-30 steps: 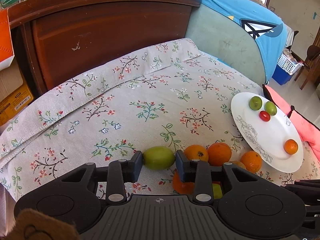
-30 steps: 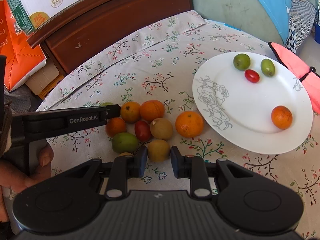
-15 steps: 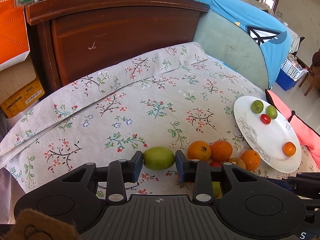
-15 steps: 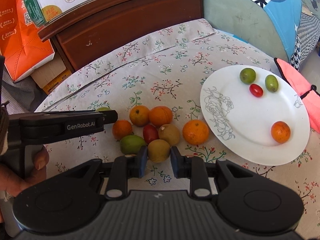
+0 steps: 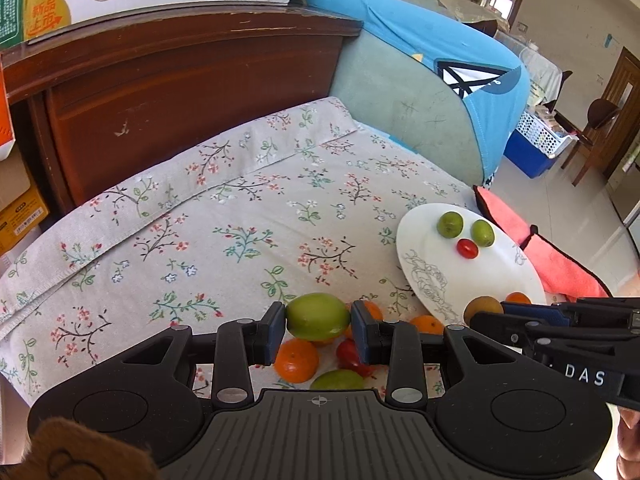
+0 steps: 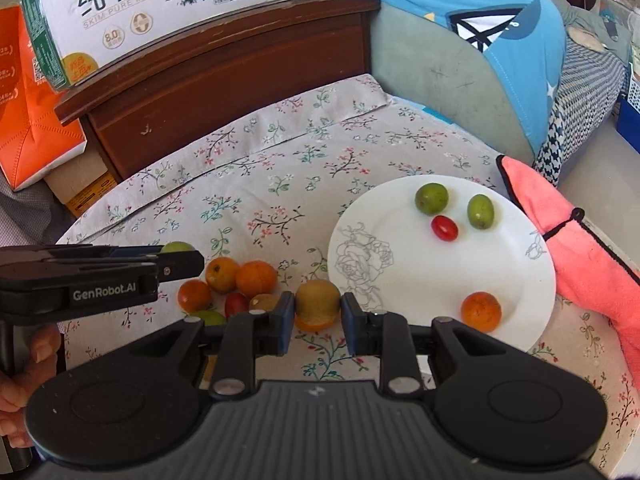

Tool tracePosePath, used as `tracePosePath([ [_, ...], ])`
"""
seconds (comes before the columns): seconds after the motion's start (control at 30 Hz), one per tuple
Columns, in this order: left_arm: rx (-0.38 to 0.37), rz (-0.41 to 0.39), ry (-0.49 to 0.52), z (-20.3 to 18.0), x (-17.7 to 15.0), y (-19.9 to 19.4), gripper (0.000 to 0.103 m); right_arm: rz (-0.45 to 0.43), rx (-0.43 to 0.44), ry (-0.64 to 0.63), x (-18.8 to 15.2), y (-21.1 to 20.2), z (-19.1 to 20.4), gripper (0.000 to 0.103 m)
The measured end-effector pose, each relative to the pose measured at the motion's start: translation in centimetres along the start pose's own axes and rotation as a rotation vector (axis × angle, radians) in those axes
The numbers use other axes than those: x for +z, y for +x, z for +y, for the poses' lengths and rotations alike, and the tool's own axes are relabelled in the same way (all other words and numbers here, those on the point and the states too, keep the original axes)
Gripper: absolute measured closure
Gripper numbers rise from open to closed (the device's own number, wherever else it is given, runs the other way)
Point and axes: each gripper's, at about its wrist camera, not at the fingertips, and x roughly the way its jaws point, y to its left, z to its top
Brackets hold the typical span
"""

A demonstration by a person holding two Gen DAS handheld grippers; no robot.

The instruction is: Organize fruits

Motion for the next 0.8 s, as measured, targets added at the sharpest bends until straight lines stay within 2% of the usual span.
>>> tracePosePath([
  [0.23, -0.075, 0.035, 0.044, -2.9, 0.5, 1.3, 0.070, -0.032, -0.058, 0.100, 0.9, -1.3, -5.6, 0.078],
  [0.43, -0.124, 0.050, 0.088, -5.5, 1.3, 2.8, 0.070, -0.020, -0.099, 0.159, 1.0, -1.2, -8.8, 0.078],
  [0.8, -0.156, 0.088, 0.141, -8.5, 1.8, 6.1, 0.070, 0.026, -0.099, 0.234, 0.9, 0.1, -10.5, 0.078],
])
